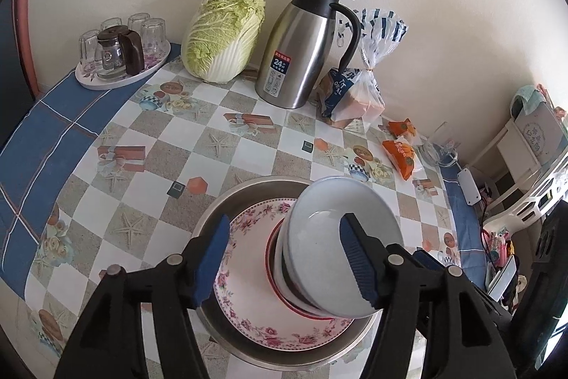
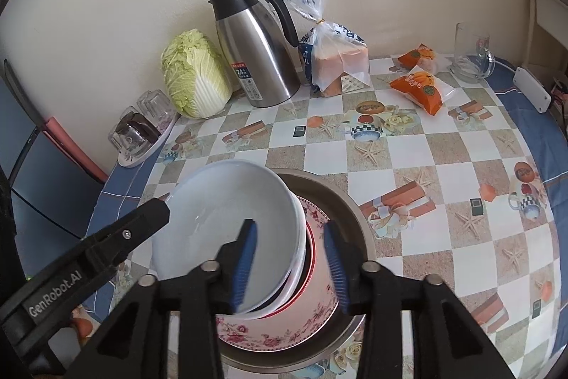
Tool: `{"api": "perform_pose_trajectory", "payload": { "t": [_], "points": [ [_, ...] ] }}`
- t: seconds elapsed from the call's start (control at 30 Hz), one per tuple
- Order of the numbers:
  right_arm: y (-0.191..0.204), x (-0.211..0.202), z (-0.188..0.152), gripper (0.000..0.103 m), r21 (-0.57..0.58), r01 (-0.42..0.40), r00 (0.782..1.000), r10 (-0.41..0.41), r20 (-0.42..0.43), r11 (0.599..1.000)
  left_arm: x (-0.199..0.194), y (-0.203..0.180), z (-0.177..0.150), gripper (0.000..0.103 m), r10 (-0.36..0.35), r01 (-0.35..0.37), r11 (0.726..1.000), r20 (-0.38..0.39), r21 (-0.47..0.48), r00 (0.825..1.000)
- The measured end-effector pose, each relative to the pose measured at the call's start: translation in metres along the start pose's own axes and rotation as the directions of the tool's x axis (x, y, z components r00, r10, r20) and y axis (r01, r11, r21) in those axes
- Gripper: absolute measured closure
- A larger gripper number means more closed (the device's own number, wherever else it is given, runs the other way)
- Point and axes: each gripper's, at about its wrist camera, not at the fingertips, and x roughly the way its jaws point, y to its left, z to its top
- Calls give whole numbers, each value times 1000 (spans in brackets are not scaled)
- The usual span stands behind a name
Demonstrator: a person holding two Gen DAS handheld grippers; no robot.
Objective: Organize plates and bowls
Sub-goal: 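Open both grippers to release the white round bowl on the stack, then withdraw both grippers away from the stacked dishes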
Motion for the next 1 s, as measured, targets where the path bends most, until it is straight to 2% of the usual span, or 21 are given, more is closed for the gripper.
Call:
{"api": "perform_pose_trajectory", "payload": {
  "t": [0.07,0.23,0.33,0.47,0.53,0.77,1.0],
  "points": [
    [0,-3,-3,49,0,-2,1000,2,5,1000,-4,6,-3,17,8,-8,1000,8,-14,1000],
    [1,-9,-12,31,-11,5,1000,-5,16,1000,-11,25,-11,7,39,-38,998,37,-51,999],
    [3,-11,-18,18,-34,12,1000,-11,22,999,-13,35,-16,5,51,-49,997,34,-67,998],
    [3,-13,-25,9,-49,17,1000,-16,24,999,-15,44,-23,5,62,-59,996,27,-71,998],
    [3,-14,-29,0,-54,27,999,-25,28,998,-16,46,-27,5,62,-61,996,20,-70,998],
    [1,-17,-45,0,-80,64,998,-62,32,995,-5,51,-46,5,121,-123,992,-47,-33,991],
    [-6,-12,-58,0,-78,87,996,-87,-1,993,-7,57,-57,5,152,-154,988,-58,-25,987]
  ]
}}
